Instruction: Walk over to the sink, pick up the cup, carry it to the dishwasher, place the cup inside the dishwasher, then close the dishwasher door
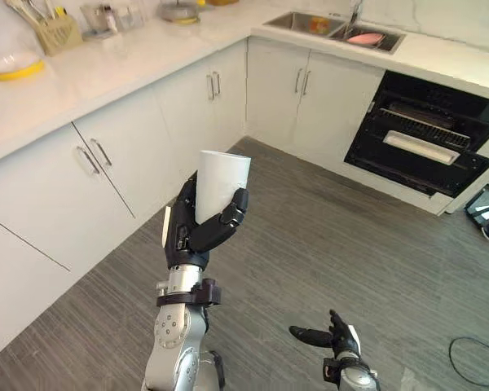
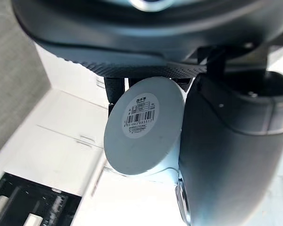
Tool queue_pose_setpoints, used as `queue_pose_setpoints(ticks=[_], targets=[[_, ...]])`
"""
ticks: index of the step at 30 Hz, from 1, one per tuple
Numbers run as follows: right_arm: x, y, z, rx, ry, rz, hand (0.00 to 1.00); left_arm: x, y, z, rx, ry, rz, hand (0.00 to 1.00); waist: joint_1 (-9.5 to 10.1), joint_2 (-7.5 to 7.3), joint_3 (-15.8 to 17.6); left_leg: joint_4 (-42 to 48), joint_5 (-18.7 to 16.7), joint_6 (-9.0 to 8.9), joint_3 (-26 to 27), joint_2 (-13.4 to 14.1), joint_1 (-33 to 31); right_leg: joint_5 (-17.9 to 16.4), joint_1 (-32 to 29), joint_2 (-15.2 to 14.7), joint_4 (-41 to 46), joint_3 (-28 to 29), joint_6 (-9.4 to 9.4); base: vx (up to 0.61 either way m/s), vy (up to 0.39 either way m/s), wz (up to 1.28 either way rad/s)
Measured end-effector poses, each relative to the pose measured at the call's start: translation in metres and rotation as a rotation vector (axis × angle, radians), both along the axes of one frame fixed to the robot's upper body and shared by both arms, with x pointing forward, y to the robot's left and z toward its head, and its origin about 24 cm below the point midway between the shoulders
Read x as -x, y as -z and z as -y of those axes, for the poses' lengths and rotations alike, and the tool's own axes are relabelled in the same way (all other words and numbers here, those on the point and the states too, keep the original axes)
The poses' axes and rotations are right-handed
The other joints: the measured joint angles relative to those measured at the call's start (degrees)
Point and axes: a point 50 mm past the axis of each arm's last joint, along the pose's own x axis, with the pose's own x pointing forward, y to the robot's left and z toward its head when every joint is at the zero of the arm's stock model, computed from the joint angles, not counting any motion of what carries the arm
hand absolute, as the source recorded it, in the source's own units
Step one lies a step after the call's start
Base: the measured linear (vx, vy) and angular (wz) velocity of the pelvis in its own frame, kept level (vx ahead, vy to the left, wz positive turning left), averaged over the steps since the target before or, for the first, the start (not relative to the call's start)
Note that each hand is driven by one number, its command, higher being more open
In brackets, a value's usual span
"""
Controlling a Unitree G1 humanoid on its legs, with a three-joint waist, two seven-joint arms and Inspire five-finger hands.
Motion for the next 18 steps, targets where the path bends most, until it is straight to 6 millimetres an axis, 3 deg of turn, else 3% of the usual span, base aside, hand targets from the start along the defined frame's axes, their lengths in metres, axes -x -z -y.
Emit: queue_pose_setpoints(ticks=[1, 2, 4, 5, 6, 7, 9, 11, 13, 14, 15, 17, 18], targets=[[0.002, -0.001, 0.000, 0.001, 0.000, 0.005, 1.00, 0.001, 0.002, 0.001, -0.008, 0.007, -0.009, 0.00, 0.80, 0.03, 0.0, 0.6, -2.5, -0.30, 1.3, 0.3, 1.9, 0.1, -0.6, -0.2, 3.3, 1.7, 0.12, 0.29, 0.200, -0.66], [0.004, -0.002, 0.000, 0.005, 0.000, 0.012, 1.00, 0.002, 0.001, 0.004, -0.016, 0.030, -0.005, 0.00, 0.98, 0.05, 0.0, -0.3, -4.2, -0.40, 2.4, 0.4, 4.3, 0.1, -3.6, -0.5, 11.8, 2.8, 0.19, 0.32, 0.230, -0.61], [0.002, -0.004, -0.002, 0.005, -0.006, 0.026, 1.00, 0.006, -0.006, 0.007, -0.030, 0.064, 0.023, 0.00, 0.85, -0.96, 0.5, -2.0, -5.7, -0.19, 4.4, -0.3, 7.9, 2.1, -10.7, -2.1, 28.1, 4.6, 2.35, 0.26, 0.156, -0.40], [0.000, -0.005, -0.006, 0.000, -0.009, 0.035, 1.00, 0.009, -0.014, 0.009, -0.039, 0.085, 0.055, 0.00, 0.12, -1.73, 0.9, -3.0, -7.0, 0.29, 5.3, -1.5, 10.8, 5.7, -16.5, -3.5, 40.4, 5.6, 2.17, 0.28, 0.081, -0.24], [0.001, -0.004, -0.010, -0.005, -0.016, 0.030, 1.00, 0.010, -0.019, 0.011, -0.030, 0.095, 0.077, 0.00, -1.03, -1.49, 1.0, -3.4, -9.0, 0.99, 5.7, -1.7, 13.5, 4.3, -20.5, -3.2, 48.3, 5.9, 1.11, 0.29, 0.078, -0.18], [0.002, -0.004, -0.013, -0.013, -0.019, 0.028, 1.00, 0.011, -0.021, 0.012, -0.024, 0.097, 0.087, 0.00, -1.23, -1.34, 1.1, -4.1, -9.6, 0.86, 6.1, -1.7, 15.2, 3.4, -22.5, -2.8, 50.5, 5.6, 0.50, 0.33, 0.055, -0.19], [0.004, -0.004, -0.026, -0.049, -0.015, 0.033, 1.00, 0.011, -0.025, 0.016, -0.014, 0.114, 0.114, 0.00, -1.99, -1.12, 1.1, -7.4, -11.2, -0.24, 6.8, -1.1, 20.8, 0.2, -29.6, -1.0, 50.1, 1.0, -2.70, 0.35, 0.015, -0.13], [0.002, -0.005, -0.030, -0.061, -0.032, 0.043, 1.00, 0.011, -0.025, 0.018, -0.010, 0.123, 0.117, 0.00, -2.46, -0.95, 1.1, -9.7, -12.0, -1.61, 6.9, -0.3, 24.0, -0.6, -34.5, 0.5, 44.0, -3.2, -3.80, 0.42, -0.041, 0.00], [0.001, -0.006, -0.030, -0.061, -0.036, 0.048, 1.00, 0.009, -0.022, 0.020, -0.008, 0.124, 0.107, 0.00, -2.71, -0.65, 1.1, -12.9, -11.7, -4.19, 7.1, 0.6, 27.6, 0.4, -37.3, 2.6, 32.8, -6.7, -4.37, 0.63, -0.072, 0.07], [-0.001, -0.008, -0.029, -0.055, -0.040, 0.058, 1.00, 0.009, -0.021, 0.020, -0.001, 0.118, 0.099, 0.00, -3.13, -0.98, 0.9, -15.2, -11.8, -5.50, 6.9, 0.1, 29.6, 4.2, -37.9, 4.1, 24.3, -7.9, -5.30, 0.73, -0.083, 0.40], [-0.001, -0.008, -0.023, -0.033, -0.056, 0.056, 1.00, 0.007, -0.014, 0.023, 0.012, 0.111, 0.071, 0.00, -4.07, -0.61, 0.1, -17.3, -11.7, -5.95, 5.2, -0.3, 32.0, 11.3, -37.4, 4.8, 23.4, -7.6, -7.70, 0.65, -0.060, 0.28], [-0.008, -0.012, -0.011, 0.009, -0.078, 0.073, 1.00, 0.004, -0.004, 0.026, 0.037, 0.098, 0.012, 0.00, -3.70, 3.25, -0.8, -18.7, -9.0, -7.02, 2.5, 1.8, 33.3, 8.8, -36.9, 6.1, 25.0, -9.5, -9.26, 0.65, -0.065, 0.08], [-0.012, -0.014, -0.007, 0.023, -0.083, 0.081, 1.00, 0.001, 0.000, 0.029, 0.049, 0.094, -0.010, 0.00, -3.94, 4.11, -0.6, -15.8, -6.0, -6.92, 0.4, 2.4, 32.9, 7.3, -34.5, 6.2, 24.6, -10.6, -9.77, 0.63, -0.101, 0.19]])
